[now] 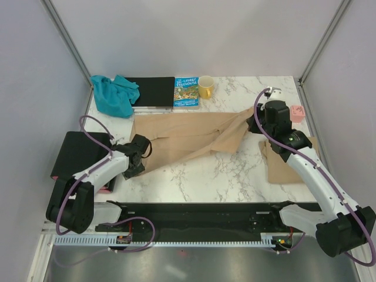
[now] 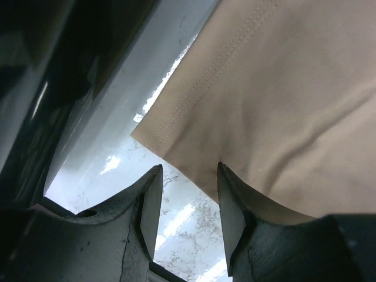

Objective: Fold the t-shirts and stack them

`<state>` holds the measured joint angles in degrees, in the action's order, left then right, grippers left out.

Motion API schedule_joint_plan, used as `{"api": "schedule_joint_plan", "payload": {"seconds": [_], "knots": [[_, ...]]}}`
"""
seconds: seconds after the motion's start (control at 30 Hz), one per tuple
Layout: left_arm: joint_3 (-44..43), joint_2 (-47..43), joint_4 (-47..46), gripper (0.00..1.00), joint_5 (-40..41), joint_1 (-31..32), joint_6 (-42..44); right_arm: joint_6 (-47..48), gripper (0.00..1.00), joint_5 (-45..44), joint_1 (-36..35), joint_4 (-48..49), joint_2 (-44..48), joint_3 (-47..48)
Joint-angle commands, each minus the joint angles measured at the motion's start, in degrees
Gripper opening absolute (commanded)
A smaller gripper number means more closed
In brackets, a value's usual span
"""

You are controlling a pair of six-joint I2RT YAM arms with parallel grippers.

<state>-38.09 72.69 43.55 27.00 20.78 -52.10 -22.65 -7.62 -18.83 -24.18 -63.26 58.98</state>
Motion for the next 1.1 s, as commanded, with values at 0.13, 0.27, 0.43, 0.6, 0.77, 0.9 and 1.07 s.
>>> {"api": "schedule_joint_plan", "payload": {"seconds": [0.13,0.27,0.43,0.6,0.77,0.9,1.07], "knots": [[-3.6,9.3,-0.9,0.50,0.9,0.0,-2.7,0.5,0.00,-1.1,0.5,1.6,1.9,3.5],[-4.4,10.9,-1.1,0.50,0.3,0.0,-1.9,0.4,0.00,-0.6,0.5,1.7,2.3,3.8],[-5.0,13.4,-1.2,0.26,-1.4,0.0,-0.7,0.3,0.00,-0.1,0.6,1.5,2.4,4.2],[-4.6,13.3,-1.4,0.13,-2.2,-0.1,-0.4,0.3,0.00,-0.1,0.6,1.4,2.7,4.5],[-3.6,11.9,-1.9,0.02,-2.4,0.0,-0.5,0.2,0.00,-0.1,0.7,1.4,2.8,4.6],[-2.6,9.4,-2.5,0.09,-2.3,0.0,0.3,0.2,0.00,0.2,0.9,1.5,3.0,4.6],[0.0,1.6,-2.5,0.31,-2.0,-0.1,-2.6,-0.2,0.00,0.6,0.9,1.3,3.5,4.7]]}}
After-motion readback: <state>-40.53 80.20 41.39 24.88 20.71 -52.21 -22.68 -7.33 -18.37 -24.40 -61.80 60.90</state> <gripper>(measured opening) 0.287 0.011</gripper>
